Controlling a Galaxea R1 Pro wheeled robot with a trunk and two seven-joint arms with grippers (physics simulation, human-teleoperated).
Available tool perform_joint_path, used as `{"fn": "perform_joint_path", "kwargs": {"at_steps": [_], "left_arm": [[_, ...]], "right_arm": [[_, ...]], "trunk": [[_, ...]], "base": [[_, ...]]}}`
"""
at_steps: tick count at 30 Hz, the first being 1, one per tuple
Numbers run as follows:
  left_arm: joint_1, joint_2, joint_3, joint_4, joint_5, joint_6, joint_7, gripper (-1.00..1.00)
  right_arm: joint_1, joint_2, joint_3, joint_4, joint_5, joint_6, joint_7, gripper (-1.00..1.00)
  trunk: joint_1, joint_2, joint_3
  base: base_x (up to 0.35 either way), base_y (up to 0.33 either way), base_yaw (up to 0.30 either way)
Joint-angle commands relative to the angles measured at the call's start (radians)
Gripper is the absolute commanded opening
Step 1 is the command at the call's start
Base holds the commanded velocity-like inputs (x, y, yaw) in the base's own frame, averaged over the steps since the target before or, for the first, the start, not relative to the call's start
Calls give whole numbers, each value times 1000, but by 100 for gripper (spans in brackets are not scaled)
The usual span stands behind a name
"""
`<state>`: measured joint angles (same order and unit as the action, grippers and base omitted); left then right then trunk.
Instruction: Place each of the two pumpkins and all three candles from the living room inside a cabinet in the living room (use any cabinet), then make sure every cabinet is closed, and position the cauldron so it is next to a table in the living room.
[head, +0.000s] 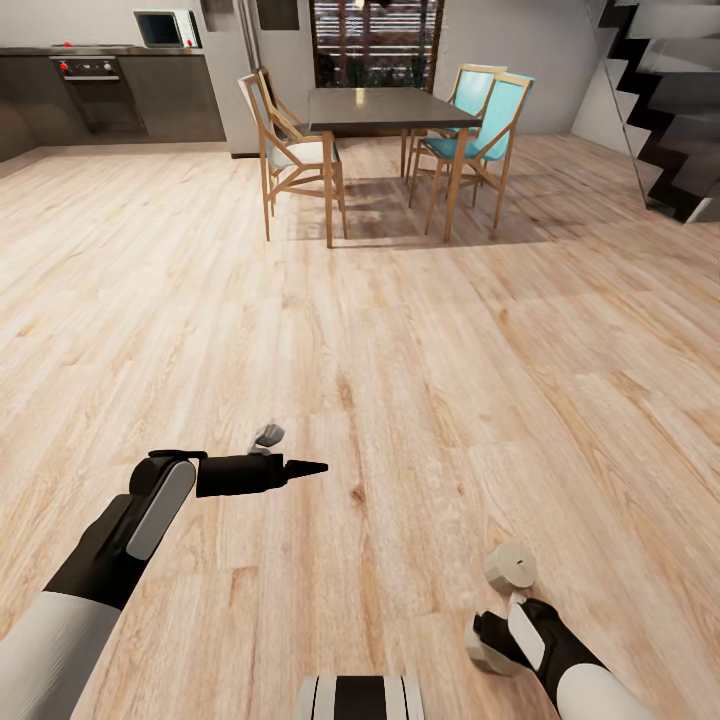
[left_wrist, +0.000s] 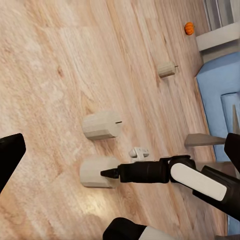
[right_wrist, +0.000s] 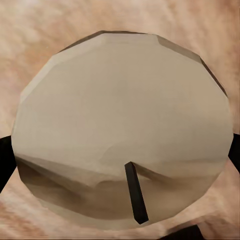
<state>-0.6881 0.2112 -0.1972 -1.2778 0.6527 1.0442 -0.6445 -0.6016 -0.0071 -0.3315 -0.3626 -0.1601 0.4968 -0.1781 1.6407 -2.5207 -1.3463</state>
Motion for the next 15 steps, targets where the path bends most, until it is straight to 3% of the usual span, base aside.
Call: {"fn": "perform_joint_path", "kwargs": {"at_steps": [1, 15], "left_arm": [[-1, 1, -1, 0, -2, 3, -4, 100], [-1, 1, -1, 0, -2, 3, -4, 100]], "right_arm": [[-1, 0, 0, 3, -12, 5, -7, -100], [-3, -2, -1, 23, -10, 49, -9, -100]], "trunk": [[0, 0, -1], [-3, 1, 23]], "base": [[0, 0, 0], [0, 0, 0]]}}
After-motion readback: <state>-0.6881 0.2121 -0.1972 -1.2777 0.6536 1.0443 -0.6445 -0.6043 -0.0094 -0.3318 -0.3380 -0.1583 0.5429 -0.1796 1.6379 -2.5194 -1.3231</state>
